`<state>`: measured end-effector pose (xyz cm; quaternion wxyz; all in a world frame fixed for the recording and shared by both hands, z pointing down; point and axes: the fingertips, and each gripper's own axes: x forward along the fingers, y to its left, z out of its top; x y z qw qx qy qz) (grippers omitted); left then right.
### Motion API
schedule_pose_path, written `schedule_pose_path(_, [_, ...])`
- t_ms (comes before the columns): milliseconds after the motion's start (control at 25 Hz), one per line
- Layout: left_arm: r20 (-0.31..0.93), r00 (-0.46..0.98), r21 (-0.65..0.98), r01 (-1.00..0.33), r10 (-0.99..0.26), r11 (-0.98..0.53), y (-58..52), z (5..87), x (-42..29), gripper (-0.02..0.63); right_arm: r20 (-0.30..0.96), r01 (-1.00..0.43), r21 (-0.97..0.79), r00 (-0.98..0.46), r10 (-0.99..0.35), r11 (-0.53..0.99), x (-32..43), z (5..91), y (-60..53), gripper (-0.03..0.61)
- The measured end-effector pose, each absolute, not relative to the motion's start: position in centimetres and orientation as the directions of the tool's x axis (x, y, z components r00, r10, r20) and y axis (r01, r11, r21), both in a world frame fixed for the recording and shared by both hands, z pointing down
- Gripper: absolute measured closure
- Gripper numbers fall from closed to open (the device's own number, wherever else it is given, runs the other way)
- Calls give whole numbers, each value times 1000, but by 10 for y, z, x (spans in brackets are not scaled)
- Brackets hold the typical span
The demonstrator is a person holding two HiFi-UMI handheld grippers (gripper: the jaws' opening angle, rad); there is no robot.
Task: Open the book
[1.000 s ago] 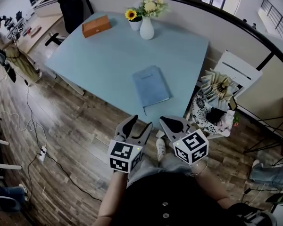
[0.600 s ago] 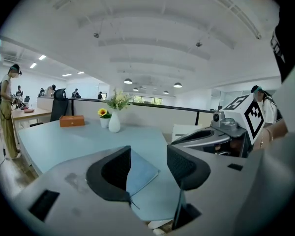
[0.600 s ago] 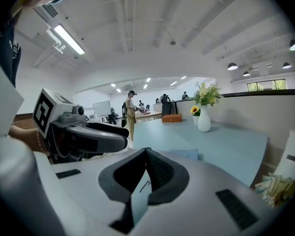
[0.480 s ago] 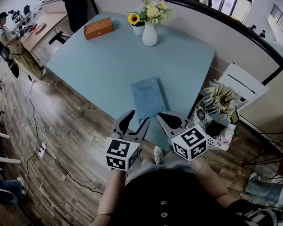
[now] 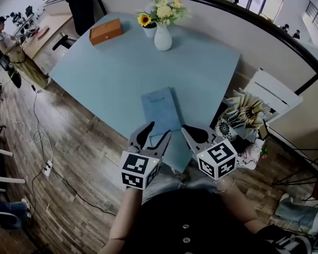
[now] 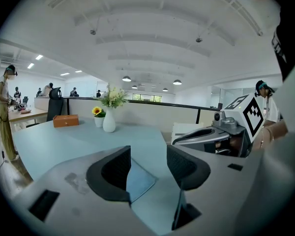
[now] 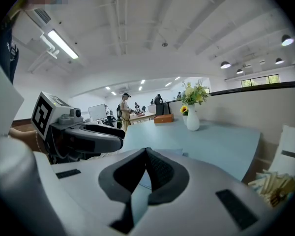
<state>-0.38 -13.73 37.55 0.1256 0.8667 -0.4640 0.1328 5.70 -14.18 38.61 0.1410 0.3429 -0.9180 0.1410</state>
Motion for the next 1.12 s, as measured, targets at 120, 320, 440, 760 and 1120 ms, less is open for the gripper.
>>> schedule_pose_path(120, [362,530,90,-839,-767,-537,-140,378,-2,403,353,-669,-173,-727,-589,723,60,387,-144,572])
schedule_pose_path(320, [377,539,83,-829,-753,-553,-146,382,9,403,351,-674,-174,-723,-595,718,68,388,-147,572])
schedule_pose_path(440, [398,548,81,-820,-736,-567,-150,388,16,403,357,-687,-181,-712,-604,704,76,391,-152,572])
schedule_pose_path(760, [465,579,70,-778,-670,-624,-163,406,28,403,375,-715,-212,-689,-620,666,84,400,-160,572])
schedule_pose_path(1120, [497,637,86,-711,-589,-698,-178,417,38,403,410,-755,-232,-648,-642,614,84,415,-170,572])
